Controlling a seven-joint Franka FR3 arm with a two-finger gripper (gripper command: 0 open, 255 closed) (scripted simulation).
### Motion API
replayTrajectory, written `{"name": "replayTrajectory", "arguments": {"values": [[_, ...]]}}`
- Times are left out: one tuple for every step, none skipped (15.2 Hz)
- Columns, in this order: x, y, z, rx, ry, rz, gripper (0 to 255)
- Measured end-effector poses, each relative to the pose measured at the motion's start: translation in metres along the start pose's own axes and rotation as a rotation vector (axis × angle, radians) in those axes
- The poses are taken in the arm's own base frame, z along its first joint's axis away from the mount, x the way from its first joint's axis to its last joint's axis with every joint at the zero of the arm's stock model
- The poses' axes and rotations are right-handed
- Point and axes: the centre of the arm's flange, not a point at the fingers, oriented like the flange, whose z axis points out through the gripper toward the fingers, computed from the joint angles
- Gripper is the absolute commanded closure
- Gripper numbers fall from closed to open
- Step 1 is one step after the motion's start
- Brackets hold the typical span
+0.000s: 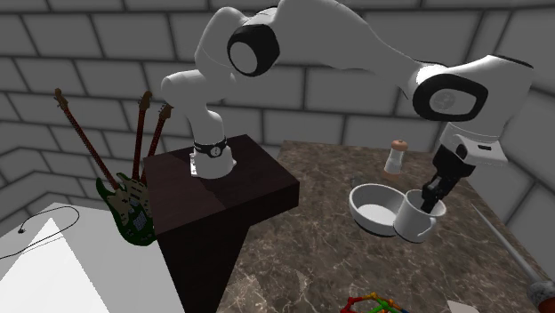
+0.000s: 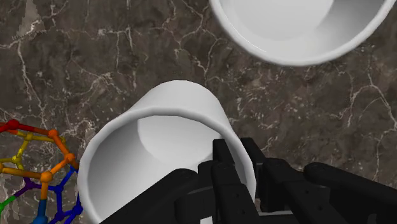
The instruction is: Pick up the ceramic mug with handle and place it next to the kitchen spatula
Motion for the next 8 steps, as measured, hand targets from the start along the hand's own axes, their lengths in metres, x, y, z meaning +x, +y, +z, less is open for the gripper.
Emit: {"name": "replayTrajectory", "arguments": {"values": [[0.002, 0.0, 0.005, 0.0, 0.0, 0.0, 255], [0.002, 0.0, 0.009, 0.0, 0.0, 0.0, 255], [0.003, 0.0, 0.014, 0.0, 0.0, 0.0, 255], [0.003, -0.001, 0.019, 0.0, 0.0, 0.0, 255], [0.005, -0.002, 0.025, 0.0, 0.0, 0.0, 255], [0.004, -0.003, 0.03, 0.0, 0.0, 0.0, 255], [0.005, -0.003, 0.035, 0.0, 0.0, 0.0, 255], [0.005, -0.004, 0.04, 0.0, 0.0, 0.0, 255]]}}
